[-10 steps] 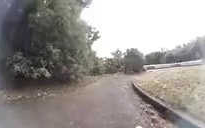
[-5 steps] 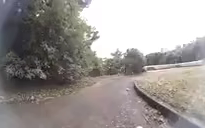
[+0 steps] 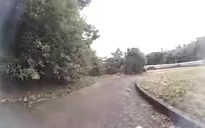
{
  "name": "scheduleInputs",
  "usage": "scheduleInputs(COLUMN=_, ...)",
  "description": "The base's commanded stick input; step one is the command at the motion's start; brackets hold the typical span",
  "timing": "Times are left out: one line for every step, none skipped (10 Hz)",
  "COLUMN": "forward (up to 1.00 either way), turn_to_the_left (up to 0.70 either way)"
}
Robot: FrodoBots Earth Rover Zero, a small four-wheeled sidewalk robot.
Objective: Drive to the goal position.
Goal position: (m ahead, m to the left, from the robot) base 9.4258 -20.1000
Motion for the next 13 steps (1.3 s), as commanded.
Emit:
scheduleInputs(forward=0.45, turn_to_the_left=0.0)
scheduleInputs(forward=0.45, turn_to_the_left=0.0)
scheduleInputs(forward=0.45, turn_to_the_left=0.0)
scheduleInputs(forward=0.45, turn_to_the_left=0.0)
scheduleInputs(forward=0.45, turn_to_the_left=0.0)
scheduleInputs(forward=0.45, turn_to_the_left=0.0)
scheduleInputs(forward=0.45, turn_to_the_left=0.0)
scheduleInputs(forward=0.45, turn_to_the_left=0.0)
scheduleInputs(forward=0.45, turn_to_the_left=0.0)
scheduleInputs(forward=0.45, turn_to_the_left=0.0)
scheduleInputs(forward=0.45, turn_to_the_left=0.0)
scheduleInputs(forward=0.45, turn_to_the_left=0.0)
scheduleInputs(forward=0.45, turn_to_the_left=0.0)
